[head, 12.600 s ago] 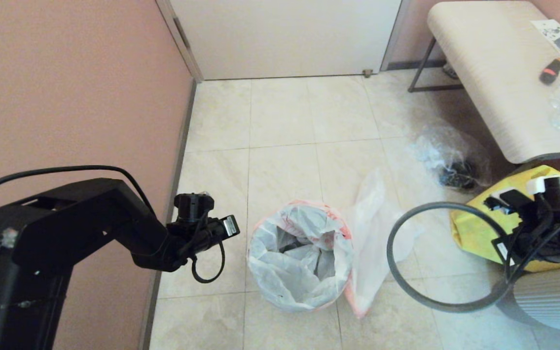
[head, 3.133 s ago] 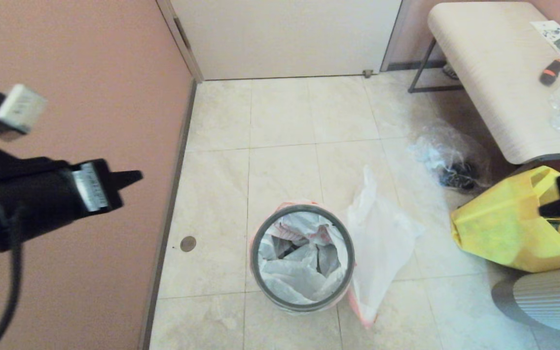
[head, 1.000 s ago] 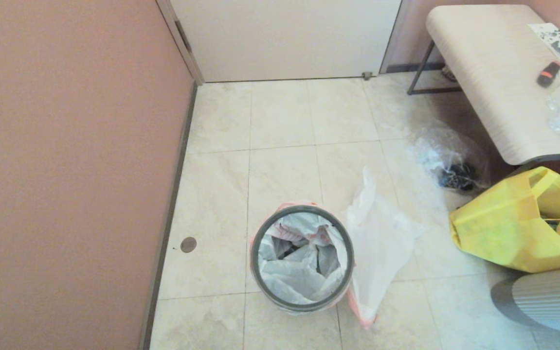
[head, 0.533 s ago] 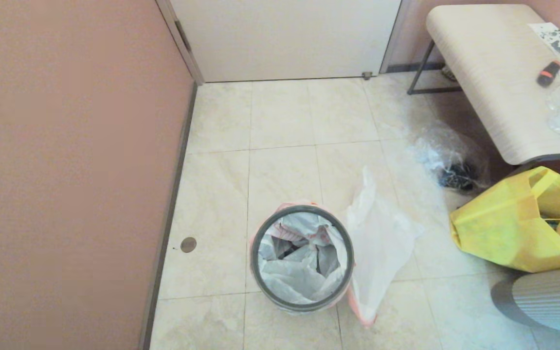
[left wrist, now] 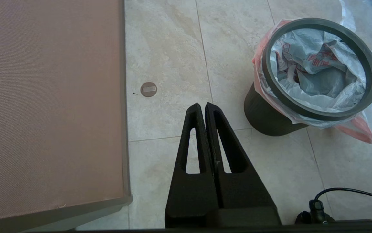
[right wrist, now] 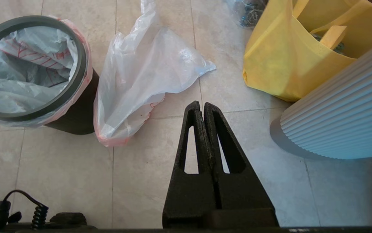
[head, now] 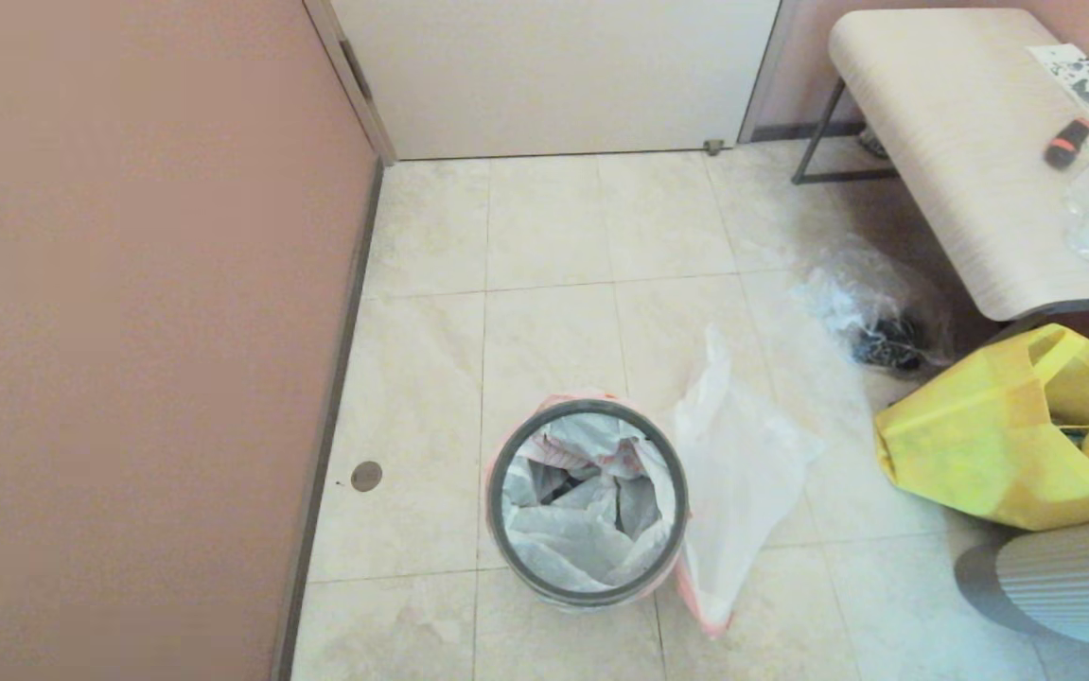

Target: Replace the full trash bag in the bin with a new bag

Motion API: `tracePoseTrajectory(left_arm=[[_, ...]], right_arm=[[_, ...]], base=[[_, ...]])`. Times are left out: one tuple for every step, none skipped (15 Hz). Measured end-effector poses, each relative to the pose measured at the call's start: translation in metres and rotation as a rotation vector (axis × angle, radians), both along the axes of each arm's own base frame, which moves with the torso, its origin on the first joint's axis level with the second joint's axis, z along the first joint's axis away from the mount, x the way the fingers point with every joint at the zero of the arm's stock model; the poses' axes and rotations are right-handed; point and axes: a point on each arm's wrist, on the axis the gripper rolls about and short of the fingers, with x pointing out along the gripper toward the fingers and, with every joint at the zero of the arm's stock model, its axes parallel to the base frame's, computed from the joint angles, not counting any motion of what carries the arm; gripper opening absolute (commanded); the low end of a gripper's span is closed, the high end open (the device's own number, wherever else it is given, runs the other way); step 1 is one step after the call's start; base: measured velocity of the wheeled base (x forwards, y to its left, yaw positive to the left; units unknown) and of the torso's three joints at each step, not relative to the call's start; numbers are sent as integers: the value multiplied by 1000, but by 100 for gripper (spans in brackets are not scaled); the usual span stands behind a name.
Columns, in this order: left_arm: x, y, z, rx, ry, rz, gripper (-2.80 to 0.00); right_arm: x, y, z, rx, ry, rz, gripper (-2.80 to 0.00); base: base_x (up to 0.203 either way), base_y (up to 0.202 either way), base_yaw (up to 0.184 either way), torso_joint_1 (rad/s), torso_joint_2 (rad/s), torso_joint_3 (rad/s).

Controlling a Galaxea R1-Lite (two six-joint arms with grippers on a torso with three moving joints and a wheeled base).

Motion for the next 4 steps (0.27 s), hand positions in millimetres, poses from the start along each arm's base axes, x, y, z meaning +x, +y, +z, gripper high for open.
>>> tracePoseTrajectory(left_arm=[[0,0,0,1,0,0,-280],[0,0,0,0,0,0,-280],[0,0,0,0,0,0,-280],[0,0,0,0,0,0,-280]], right_arm=[[0,0,0,-1,0,0,-280],[0,0,0,-2,0,0,-280],[0,0,0,-2,0,0,-280],[0,0,0,-2,0,0,-280]], base=[[0,0,0,0,0,0],[0,0,0,0,0,0],[0,0,0,0,0,0],[0,0,0,0,0,0]])
